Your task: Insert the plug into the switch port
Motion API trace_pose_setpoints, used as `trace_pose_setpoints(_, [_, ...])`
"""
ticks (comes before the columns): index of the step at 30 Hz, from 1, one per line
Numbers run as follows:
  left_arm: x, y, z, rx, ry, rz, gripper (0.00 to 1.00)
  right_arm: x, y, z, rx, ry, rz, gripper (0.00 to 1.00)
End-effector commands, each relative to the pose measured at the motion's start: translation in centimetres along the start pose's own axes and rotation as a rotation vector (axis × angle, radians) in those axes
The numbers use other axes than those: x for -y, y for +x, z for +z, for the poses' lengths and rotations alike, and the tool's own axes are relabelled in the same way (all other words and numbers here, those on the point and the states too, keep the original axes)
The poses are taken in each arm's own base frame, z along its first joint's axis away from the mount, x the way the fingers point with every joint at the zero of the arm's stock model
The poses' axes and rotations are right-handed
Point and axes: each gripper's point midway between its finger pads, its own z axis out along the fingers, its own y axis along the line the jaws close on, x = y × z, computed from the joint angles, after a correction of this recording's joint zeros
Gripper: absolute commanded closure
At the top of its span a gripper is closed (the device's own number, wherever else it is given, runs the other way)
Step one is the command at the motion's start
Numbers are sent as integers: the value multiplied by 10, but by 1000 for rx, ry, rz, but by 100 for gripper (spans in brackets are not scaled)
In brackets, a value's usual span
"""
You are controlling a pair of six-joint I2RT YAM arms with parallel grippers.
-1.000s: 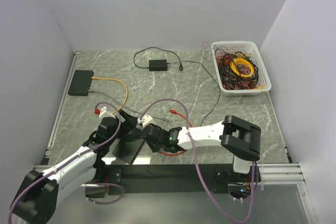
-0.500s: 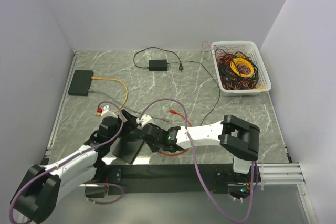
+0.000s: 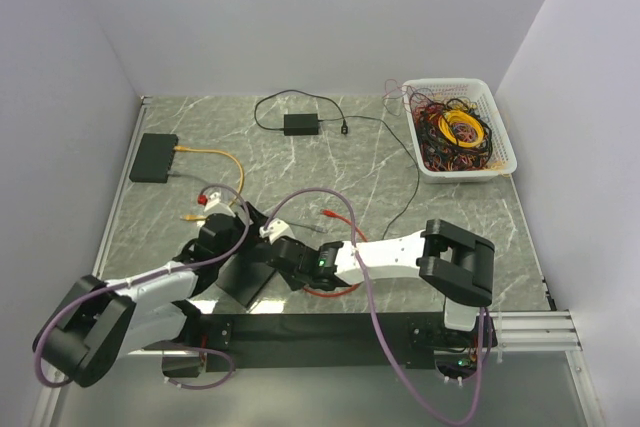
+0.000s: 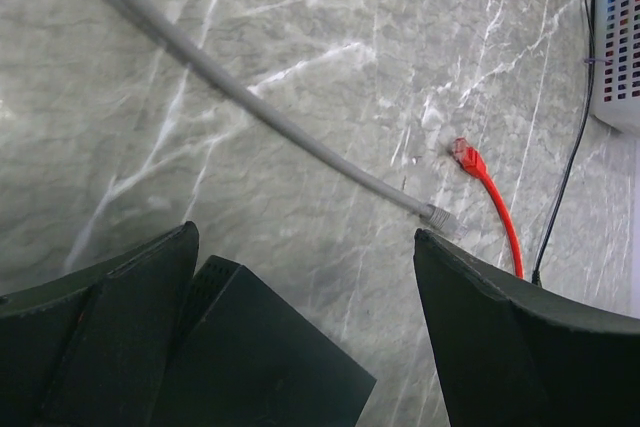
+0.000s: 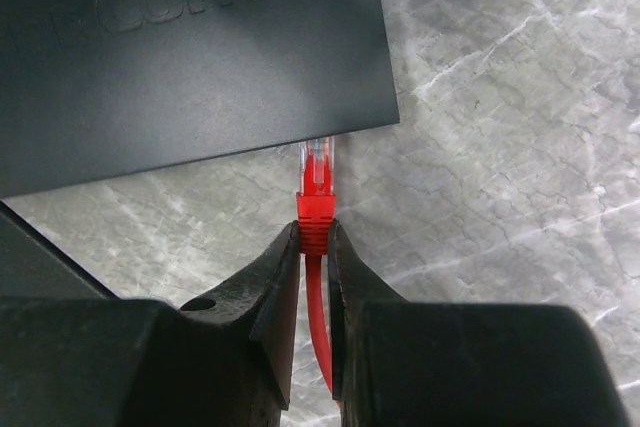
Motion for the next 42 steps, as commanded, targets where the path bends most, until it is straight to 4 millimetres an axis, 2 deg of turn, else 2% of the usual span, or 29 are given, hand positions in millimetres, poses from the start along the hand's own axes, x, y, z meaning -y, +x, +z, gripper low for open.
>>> trace_pose_setpoints(1, [5, 32, -1, -142, 30, 15, 4, -19, -39, -5, 128, -31, 16, 100])
trace_pose_setpoints(20, [4, 41, 4, -177, 7, 31, 4, -17, -55, -33, 203, 37, 11, 100])
trace_pose_setpoints(31, [-3, 39, 5, -159, -29, 39, 4, -21, -50, -37, 201, 63, 0, 100])
trace_pose_setpoints(42, [-2, 39, 6, -159, -30, 42, 4, -7, -45, -44, 229, 127, 31, 100])
